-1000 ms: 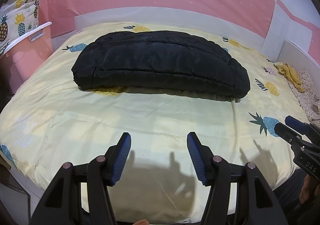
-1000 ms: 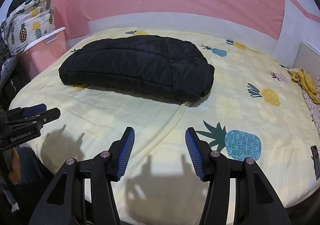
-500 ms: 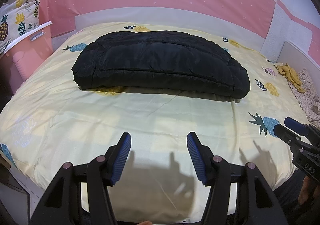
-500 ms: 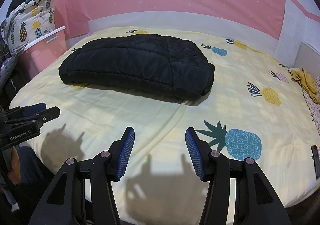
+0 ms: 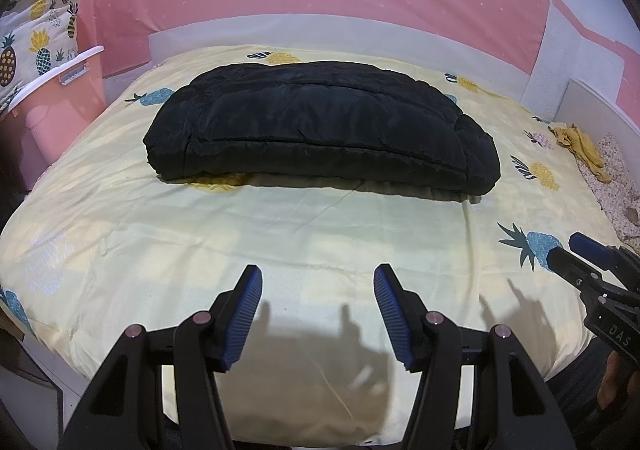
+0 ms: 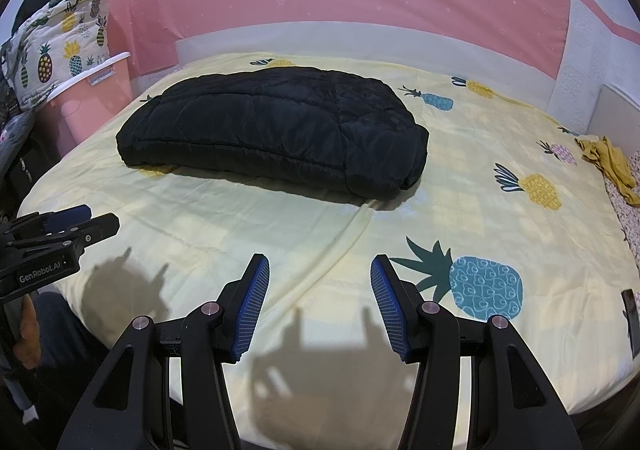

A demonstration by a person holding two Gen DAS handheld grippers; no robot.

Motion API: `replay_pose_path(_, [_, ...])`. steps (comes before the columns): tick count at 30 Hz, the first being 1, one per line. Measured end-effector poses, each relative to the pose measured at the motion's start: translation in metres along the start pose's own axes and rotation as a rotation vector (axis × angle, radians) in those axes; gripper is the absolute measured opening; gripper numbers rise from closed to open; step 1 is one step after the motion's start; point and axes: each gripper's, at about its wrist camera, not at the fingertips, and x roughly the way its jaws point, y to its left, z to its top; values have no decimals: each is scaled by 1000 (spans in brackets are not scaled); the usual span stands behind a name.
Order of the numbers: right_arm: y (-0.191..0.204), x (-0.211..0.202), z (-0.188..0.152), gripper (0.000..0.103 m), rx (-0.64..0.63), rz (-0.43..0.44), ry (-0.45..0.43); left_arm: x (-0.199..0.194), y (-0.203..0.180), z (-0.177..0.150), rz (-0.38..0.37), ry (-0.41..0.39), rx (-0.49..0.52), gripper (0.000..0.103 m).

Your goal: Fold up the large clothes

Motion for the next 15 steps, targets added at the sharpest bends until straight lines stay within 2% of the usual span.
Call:
replay_pose_path(8, [-3,1,0,54,-1,1,3,0,-4,-2,21,-4,2,60])
replay_pose_path(15, [-3,1,-1,54,4,-2,2,1,-1,-2,9,0,-4,60])
